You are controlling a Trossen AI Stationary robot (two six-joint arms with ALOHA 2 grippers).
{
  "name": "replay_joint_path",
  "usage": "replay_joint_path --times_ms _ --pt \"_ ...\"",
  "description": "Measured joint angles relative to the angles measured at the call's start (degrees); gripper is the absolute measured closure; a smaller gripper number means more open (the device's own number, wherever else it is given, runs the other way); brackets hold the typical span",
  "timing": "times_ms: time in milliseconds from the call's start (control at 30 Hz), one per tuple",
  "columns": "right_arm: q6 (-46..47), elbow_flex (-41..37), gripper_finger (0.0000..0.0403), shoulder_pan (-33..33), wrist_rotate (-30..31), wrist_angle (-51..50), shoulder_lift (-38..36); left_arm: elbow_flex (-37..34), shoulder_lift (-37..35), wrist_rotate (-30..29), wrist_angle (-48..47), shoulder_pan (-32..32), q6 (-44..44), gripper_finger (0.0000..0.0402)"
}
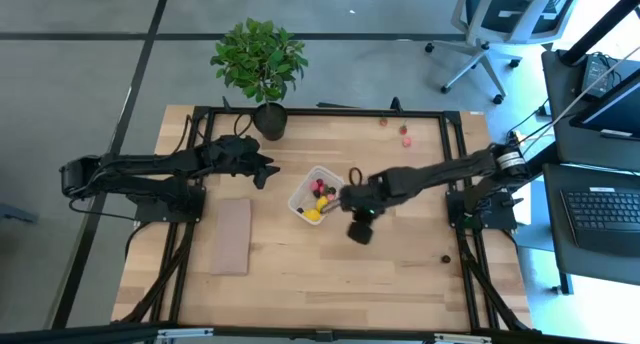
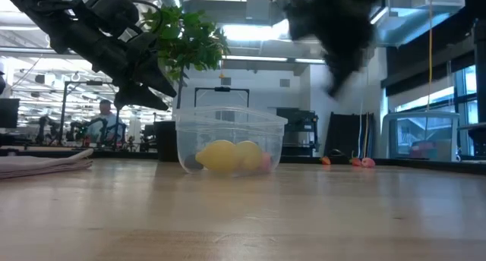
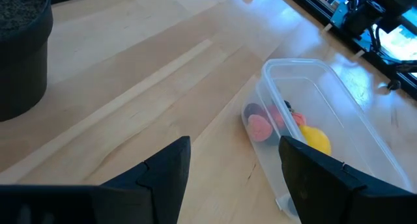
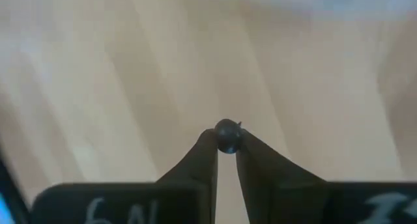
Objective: Pick and placing Produce into tupperware
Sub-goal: Put the blueberry into the transparent bin
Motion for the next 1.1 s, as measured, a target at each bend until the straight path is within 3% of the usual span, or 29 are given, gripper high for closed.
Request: replay_joint_path --times_ms 233,500,700,1100 --pt "-6.5 6.1 0.0356 -5.2 1.1 13.7 2.8 0.0 0.0 0.0 0.0 0.0 0.0 0.0176" --pt "-10.8 6.9 0.0356 -11.1 1.0 14.8 12.0 0.0 0.0 0.0 -0.6 0.0 0.0 0.0176" --pt "-12.1 6.9 0.0354 -12.5 0.8 15.5 13.7 0.0 0.0 0.0 -1.0 0.0 0.0 0.0176" --pt "-15.1 6.9 0.029 -13.0 0.8 15.7 13.7 0.0 0.0 -0.3 -1.2 0.0 1.2 0.0176"
